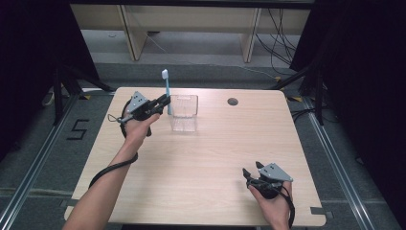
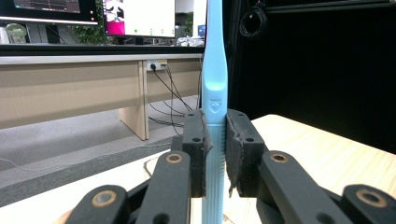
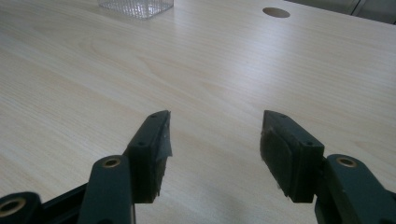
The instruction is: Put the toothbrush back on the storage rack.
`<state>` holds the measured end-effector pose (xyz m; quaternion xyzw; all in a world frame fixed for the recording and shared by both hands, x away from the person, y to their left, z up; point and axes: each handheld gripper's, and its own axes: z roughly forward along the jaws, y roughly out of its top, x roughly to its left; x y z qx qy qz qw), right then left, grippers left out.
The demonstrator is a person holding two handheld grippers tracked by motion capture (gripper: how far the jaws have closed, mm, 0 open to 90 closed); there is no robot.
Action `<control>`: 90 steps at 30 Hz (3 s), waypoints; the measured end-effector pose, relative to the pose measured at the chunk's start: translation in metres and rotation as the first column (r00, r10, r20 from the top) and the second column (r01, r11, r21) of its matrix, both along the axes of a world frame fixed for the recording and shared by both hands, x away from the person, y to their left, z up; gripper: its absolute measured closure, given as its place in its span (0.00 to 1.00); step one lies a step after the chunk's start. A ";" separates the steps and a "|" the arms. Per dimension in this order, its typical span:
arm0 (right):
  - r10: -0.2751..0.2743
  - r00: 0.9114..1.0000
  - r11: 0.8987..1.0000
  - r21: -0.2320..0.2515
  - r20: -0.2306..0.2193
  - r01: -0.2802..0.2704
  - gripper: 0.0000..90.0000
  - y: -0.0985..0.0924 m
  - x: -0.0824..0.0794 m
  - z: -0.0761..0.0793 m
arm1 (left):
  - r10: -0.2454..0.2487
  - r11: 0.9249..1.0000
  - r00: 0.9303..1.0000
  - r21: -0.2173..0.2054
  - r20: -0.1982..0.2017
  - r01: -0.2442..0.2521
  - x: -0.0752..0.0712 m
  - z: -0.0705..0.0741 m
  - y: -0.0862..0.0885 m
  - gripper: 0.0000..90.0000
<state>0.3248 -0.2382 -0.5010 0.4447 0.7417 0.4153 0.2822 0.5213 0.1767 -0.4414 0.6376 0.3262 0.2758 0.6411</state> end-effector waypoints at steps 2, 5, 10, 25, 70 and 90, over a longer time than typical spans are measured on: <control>-0.006 1.000 1.000 0.001 -0.002 0.006 0.48 0.000 0.000 0.000 | -0.002 1.000 1.000 0.002 0.000 0.002 0.000 -0.001 0.000 0.87; -0.006 1.000 1.000 0.000 -0.002 0.006 0.48 0.000 0.000 0.000 | -0.001 1.000 1.000 0.002 -0.003 0.001 -0.001 -0.002 0.001 0.87; -0.013 1.000 1.000 0.004 -0.008 0.013 0.48 0.001 -0.001 0.000 | -0.004 1.000 1.000 0.010 -0.001 0.004 -0.002 -0.002 0.001 0.87; -0.010 1.000 1.000 -0.006 0.006 0.010 0.48 0.002 0.000 -0.001 | -0.001 1.000 1.000 0.026 -0.014 0.002 -0.005 -0.009 0.002 0.87; -0.009 1.000 1.000 0.003 -0.021 0.009 0.48 0.005 0.000 -0.003 | -0.004 0.997 0.999 0.073 -0.050 0.008 -0.009 -0.024 0.003 0.87; -0.008 1.000 1.000 0.002 -0.023 0.008 0.48 0.005 0.000 -0.003 | -0.003 0.997 0.998 0.079 -0.063 0.008 -0.010 -0.029 0.004 0.87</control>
